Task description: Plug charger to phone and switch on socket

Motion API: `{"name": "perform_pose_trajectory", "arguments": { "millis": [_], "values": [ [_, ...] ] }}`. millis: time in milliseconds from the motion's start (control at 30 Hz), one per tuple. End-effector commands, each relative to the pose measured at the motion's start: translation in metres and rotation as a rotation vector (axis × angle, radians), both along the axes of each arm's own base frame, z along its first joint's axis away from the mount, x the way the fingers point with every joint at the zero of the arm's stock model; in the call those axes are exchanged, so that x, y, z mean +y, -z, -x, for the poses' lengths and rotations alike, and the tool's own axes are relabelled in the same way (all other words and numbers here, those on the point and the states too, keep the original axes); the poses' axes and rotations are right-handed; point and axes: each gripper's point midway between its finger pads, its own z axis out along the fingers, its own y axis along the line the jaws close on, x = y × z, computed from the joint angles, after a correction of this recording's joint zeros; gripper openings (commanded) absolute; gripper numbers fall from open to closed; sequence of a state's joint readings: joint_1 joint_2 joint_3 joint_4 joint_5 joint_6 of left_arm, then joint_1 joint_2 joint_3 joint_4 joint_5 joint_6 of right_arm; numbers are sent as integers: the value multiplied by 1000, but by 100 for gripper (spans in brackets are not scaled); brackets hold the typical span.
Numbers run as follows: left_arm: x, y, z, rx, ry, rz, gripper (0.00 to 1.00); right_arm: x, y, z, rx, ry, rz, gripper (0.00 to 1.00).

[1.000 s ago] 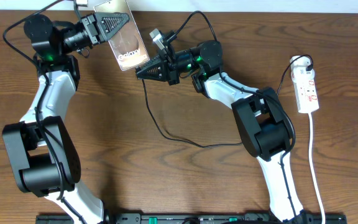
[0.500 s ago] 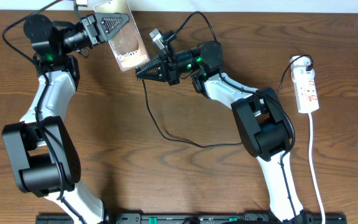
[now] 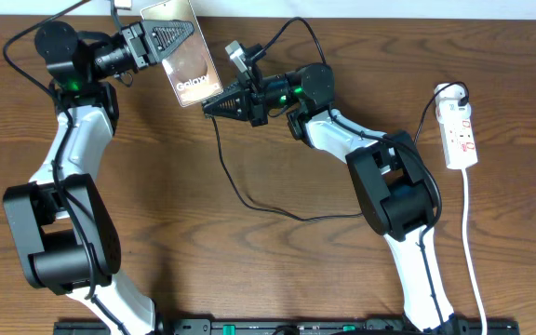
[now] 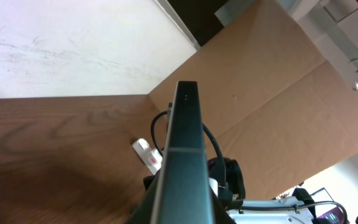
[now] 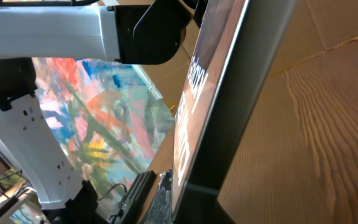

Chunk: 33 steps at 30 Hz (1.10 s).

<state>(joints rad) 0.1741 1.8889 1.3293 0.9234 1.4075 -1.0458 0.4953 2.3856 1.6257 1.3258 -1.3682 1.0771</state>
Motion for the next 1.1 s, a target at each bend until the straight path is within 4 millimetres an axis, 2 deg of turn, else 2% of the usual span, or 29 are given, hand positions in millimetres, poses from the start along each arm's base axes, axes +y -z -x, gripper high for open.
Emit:
{"name": "perform_pose_trajectory", "arguments": {
  "millis": [0,633,1067],
  "values": [
    [-8,-8,16,-44,86,-35,7,-1,-28,-28,21,159,-104,1],
    [-5,-11,7,-44,29,-18,7,7,-34,-30,60,189,-131,1],
    [-6,-9,11,-64,54,-34,8,3,-41,-34,117,200,-149,1]
  ]
}}
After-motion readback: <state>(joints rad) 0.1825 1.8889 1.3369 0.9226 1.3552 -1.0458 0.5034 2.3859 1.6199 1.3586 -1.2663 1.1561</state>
